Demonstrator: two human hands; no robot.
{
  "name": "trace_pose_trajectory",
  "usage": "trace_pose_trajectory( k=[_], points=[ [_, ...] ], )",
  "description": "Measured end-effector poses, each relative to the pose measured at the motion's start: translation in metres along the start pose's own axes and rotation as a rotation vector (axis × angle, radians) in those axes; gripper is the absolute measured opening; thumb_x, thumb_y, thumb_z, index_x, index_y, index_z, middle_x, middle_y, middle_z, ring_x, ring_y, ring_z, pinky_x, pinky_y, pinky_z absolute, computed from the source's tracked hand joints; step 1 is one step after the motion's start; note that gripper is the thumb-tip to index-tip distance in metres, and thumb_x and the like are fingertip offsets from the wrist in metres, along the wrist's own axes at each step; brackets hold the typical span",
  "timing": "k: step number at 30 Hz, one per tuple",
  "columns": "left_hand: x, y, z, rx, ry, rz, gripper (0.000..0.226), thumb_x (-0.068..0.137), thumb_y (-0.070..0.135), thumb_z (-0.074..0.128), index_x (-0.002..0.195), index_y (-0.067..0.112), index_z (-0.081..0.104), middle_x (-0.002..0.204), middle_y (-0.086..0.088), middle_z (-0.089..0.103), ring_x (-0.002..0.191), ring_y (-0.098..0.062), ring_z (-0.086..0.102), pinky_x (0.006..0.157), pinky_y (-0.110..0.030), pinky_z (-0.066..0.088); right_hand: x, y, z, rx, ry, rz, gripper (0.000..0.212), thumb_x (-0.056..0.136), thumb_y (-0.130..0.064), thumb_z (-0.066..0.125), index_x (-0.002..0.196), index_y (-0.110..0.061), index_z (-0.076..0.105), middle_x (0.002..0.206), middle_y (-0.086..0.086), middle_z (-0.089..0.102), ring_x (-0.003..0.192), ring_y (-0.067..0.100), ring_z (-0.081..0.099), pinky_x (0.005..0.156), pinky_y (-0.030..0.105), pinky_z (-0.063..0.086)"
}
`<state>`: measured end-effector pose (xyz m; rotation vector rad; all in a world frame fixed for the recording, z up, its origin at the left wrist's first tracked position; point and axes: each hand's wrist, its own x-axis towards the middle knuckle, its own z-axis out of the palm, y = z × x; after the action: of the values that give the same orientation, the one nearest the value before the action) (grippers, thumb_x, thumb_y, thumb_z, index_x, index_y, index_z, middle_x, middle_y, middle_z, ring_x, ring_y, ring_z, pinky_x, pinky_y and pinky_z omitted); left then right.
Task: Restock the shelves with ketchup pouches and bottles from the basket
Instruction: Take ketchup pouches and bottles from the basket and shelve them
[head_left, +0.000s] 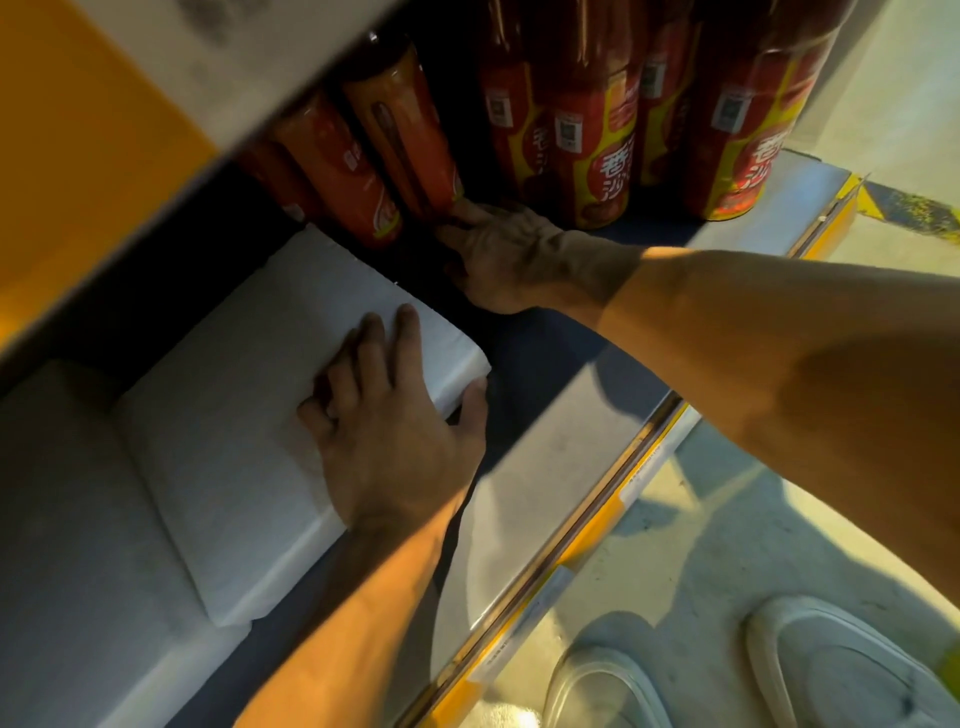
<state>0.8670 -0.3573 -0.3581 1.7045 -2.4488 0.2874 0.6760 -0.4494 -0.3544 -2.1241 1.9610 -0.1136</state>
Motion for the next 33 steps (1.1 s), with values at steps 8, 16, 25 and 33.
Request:
trace_pose_trajectory(
  k=[8,16,25,33],
  points=[
    [0.001,0.000,0.001,0.019,-0.007,-0.006,0.086,0.082,0.065,0.056,0.153,0.022,0.032,0.154,-0.011,0.040,0.134,-0.033,0.040,0.099,-0.052,0.037,-0.026,0.001,0.000,0.048,0.097,-0.005,0.052,0.104,-0.039,0.040,0.151,-0.018,0.038,0.153,0.007,0.041,0.142,0.029,0.037,0.121,0.042,0.022],
    [0.001,0.001,-0.013,-0.050,-0.109,0.000,0.084,0.085,0.061,0.057,0.155,0.020,0.032,0.157,-0.012,0.035,0.140,-0.032,0.033,0.106,-0.052,0.032,-0.111,0.005,0.000,0.053,0.212,0.097,0.049,0.098,-0.042,0.051,0.141,-0.018,0.050,0.132,0.009,0.055,0.122,0.031,0.049,0.100,0.037,0.036],
    [-0.041,0.013,-0.105,-0.345,-0.255,-0.107,0.062,0.095,0.054,0.051,0.149,0.025,0.041,0.149,-0.002,0.047,0.135,-0.024,0.044,0.111,-0.042,0.036,-0.223,-0.013,-0.058,0.127,0.187,0.083,0.052,0.099,-0.044,0.054,0.142,-0.015,0.051,0.131,0.006,0.059,0.119,0.025,0.055,0.098,0.037,0.044],
    [-0.126,-0.020,-0.274,-0.313,-0.333,-0.104,0.052,0.099,0.059,0.039,0.137,0.025,0.049,0.133,-0.002,0.058,0.118,-0.027,0.057,0.093,-0.045,0.049,-0.322,-0.090,-0.161,0.086,0.141,0.026,0.041,0.098,-0.054,0.047,0.130,-0.029,0.051,0.121,-0.002,0.064,0.109,0.020,0.061,0.081,0.037,0.051]
  ],
)
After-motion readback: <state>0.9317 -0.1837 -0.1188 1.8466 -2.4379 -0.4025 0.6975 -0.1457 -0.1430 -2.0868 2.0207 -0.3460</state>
